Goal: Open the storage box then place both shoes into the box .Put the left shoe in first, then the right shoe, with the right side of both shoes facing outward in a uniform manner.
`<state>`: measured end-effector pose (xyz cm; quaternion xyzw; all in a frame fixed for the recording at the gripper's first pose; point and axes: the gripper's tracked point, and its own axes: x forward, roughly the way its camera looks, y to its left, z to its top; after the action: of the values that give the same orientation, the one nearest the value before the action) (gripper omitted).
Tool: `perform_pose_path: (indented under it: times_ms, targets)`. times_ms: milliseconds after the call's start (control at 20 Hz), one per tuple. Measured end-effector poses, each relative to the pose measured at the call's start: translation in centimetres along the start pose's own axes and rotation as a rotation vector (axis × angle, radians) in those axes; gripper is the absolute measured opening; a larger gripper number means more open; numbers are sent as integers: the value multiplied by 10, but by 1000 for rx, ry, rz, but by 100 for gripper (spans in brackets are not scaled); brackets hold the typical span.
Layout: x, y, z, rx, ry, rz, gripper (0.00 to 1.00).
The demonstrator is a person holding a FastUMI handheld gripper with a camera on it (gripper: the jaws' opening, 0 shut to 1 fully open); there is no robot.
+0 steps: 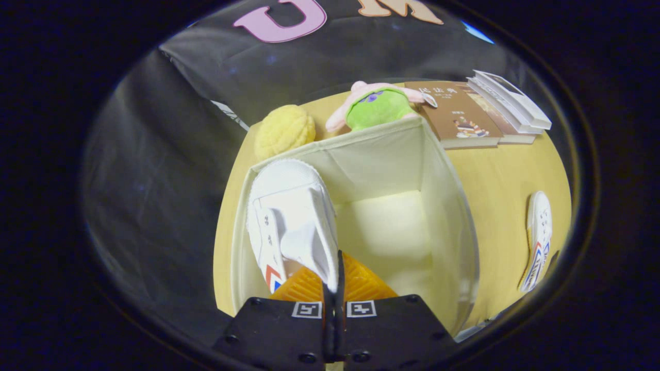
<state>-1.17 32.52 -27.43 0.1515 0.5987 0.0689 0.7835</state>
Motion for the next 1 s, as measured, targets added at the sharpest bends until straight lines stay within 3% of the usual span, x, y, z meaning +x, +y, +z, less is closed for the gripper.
perform_pose_path:
  times_ms: [300, 350, 500, 700, 1000]
  targets:
    - [0, 1, -13, -8, 38, 27, 4]
    - [-1, 3, -17, -23, 61, 47, 9]
    - [-9, 8, -18, -82, 27, 85, 42]
    - [-46, 15, -3, -140, -49, 188, 100]
    - [-117, -43, 35, -187, -219, 222, 100]
